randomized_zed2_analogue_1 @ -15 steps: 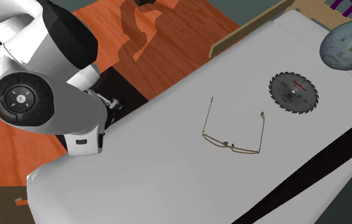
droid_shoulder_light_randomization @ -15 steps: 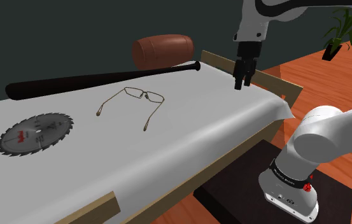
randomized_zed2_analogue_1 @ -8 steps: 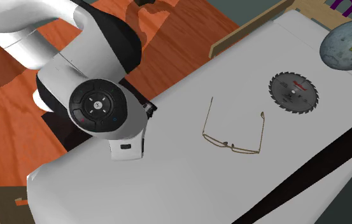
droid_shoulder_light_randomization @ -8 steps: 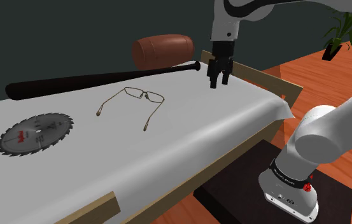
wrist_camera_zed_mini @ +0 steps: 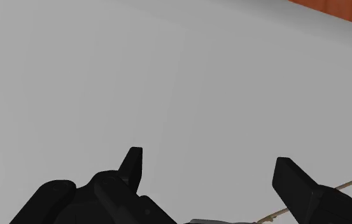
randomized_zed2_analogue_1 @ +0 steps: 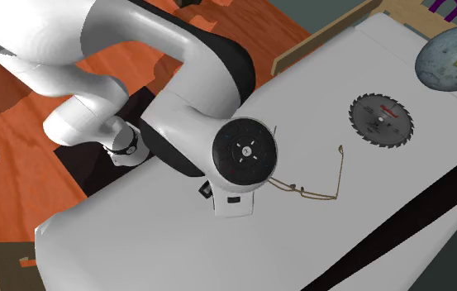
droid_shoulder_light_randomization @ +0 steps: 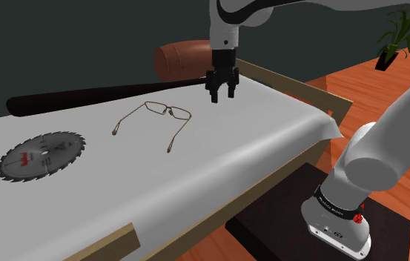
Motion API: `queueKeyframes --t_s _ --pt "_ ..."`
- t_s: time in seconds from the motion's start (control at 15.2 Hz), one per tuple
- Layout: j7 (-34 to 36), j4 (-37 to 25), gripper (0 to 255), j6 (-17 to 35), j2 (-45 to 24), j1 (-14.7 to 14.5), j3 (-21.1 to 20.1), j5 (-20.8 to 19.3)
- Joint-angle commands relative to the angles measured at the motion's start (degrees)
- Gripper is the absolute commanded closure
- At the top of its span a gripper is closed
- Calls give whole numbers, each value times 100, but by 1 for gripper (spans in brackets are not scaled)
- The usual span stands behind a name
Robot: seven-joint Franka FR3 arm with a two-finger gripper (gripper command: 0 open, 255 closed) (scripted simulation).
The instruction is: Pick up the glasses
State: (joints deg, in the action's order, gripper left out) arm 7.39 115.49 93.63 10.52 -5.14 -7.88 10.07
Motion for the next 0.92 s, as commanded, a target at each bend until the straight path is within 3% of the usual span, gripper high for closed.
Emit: queueKeyframes --t_s 0.0,0.46,0.86 --pt "168 -323 0 78 -392 -54 -101 -46" --pt "789 -2106 0 -69 -2045 -317 -352 -379" --pt "1262 -4266 0 -619 -3706 -697 -426 -761"
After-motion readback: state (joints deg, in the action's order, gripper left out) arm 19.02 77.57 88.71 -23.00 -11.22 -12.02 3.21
